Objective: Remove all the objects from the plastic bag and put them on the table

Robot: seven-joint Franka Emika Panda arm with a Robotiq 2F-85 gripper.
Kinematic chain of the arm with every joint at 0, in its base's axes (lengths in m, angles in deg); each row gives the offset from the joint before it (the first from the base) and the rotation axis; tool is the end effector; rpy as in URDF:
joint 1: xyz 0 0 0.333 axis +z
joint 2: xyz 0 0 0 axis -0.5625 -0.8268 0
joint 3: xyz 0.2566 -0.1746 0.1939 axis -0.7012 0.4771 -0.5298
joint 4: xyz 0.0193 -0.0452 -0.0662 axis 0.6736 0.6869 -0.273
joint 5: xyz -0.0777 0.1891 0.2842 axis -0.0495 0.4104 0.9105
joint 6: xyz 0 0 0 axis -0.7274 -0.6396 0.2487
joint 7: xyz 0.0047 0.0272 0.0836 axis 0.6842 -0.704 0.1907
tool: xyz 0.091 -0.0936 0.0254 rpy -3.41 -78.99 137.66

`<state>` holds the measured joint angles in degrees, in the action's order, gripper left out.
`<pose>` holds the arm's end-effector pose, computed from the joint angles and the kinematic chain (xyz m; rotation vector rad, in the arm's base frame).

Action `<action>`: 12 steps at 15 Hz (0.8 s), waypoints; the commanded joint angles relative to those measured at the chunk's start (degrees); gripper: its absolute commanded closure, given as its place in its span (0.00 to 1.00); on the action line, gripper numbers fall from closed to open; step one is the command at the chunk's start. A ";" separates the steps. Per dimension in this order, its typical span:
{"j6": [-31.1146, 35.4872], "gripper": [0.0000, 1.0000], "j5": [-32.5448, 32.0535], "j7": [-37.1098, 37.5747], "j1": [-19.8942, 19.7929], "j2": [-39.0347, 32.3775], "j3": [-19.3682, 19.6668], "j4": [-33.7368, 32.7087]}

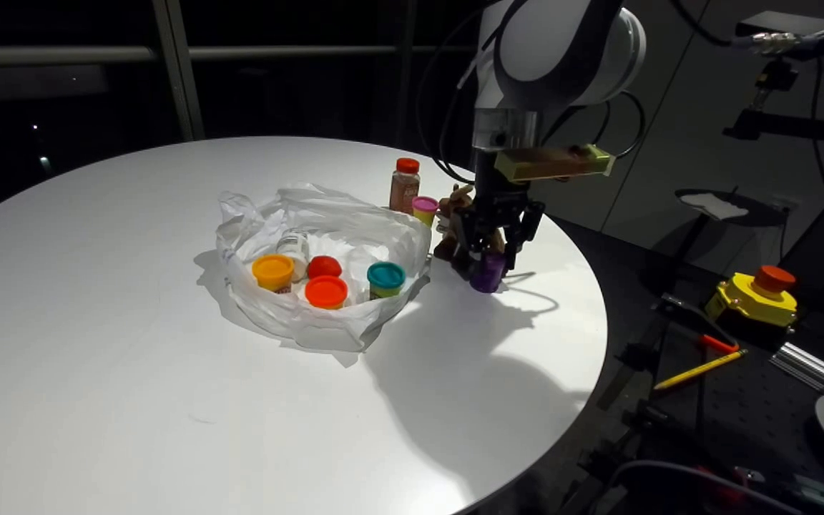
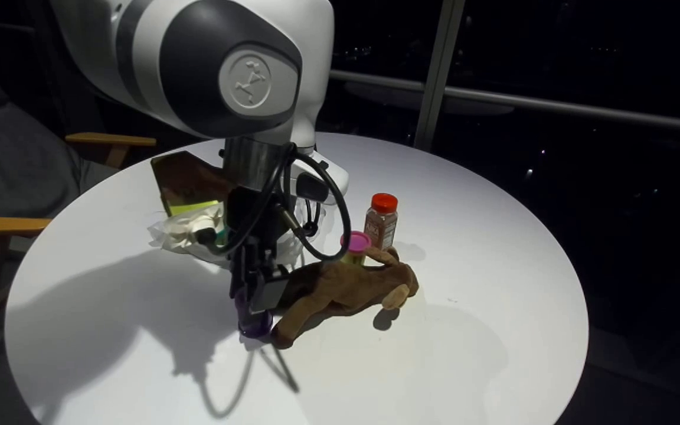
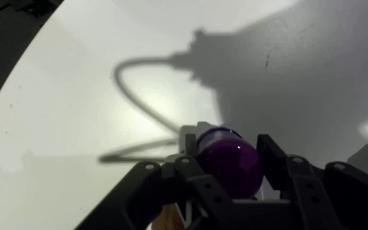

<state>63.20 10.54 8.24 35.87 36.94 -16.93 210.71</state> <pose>0.4797 -0.0015 0.2182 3.0235 -0.7864 -0.3265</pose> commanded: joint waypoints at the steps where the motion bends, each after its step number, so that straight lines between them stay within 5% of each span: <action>1: 2.33 0.75 0.94 -1.84 0.66 0.36 -0.26 1.01; 2: 2.54 0.75 0.29 -1.26 1.15 0.19 0.04 0.98; 3: 2.76 0.25 0.03 -0.79 1.46 -0.09 0.22 0.88; 8: 4.83 0.00 -3.10 4.12 4.69 2.82 2.18 2.89; 12: 5.46 0.00 -10.17 13.81 9.76 7.24 5.71 3.50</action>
<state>67.89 5.67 14.78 41.35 38.83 -14.21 212.16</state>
